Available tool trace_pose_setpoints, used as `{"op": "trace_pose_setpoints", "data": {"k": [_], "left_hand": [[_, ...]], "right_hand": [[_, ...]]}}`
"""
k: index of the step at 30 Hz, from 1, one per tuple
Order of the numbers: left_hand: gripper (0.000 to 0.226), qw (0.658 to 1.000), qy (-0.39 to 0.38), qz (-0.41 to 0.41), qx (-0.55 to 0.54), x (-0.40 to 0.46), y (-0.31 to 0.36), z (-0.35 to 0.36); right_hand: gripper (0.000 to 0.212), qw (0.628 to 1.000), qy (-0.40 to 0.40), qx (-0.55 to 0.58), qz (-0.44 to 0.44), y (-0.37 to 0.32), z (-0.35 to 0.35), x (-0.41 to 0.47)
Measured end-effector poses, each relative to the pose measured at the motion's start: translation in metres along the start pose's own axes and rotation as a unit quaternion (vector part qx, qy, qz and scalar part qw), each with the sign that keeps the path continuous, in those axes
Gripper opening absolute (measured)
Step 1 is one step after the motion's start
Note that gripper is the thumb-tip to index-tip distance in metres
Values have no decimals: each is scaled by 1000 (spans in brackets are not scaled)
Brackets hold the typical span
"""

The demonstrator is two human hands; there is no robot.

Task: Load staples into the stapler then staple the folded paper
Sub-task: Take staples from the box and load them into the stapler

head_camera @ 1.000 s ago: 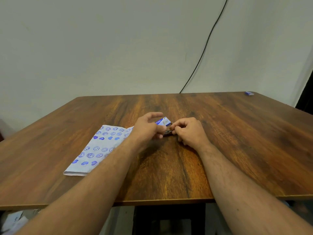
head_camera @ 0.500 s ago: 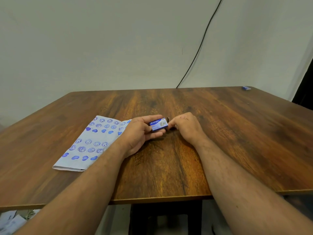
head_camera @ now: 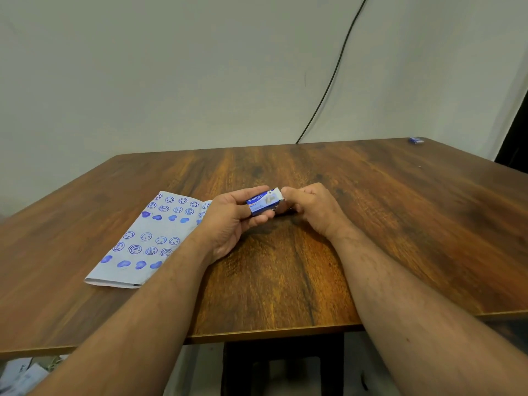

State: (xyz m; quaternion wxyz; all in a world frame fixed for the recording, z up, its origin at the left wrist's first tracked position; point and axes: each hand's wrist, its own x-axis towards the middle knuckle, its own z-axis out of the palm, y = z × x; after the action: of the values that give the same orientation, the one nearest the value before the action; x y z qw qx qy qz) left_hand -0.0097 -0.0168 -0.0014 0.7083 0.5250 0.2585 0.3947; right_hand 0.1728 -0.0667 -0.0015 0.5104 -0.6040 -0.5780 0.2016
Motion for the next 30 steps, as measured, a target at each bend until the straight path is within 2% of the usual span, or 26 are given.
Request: {"op": "trace_pose_setpoints", "data": {"k": [8,14,24,27,30], "left_hand": [[40,999,15,33,19,0,-2,2],[40,999,23,18,35,-2,0,3],[51,997,57,27,53,5,-4,1],[47,996,77,34,32,4,-3,0],[31,997,49,55,14,0,-3,0]], "right_hand": [[43,1000,-7,4,8,-5,0,-4],[41,1000,4,-8,13,-5,2,-2],[26,998,7,-45,41,-7,1,0],[24,998,12,-43,43,-6,2,0],[23,998,4,-46,46,-6,1,0]]}}
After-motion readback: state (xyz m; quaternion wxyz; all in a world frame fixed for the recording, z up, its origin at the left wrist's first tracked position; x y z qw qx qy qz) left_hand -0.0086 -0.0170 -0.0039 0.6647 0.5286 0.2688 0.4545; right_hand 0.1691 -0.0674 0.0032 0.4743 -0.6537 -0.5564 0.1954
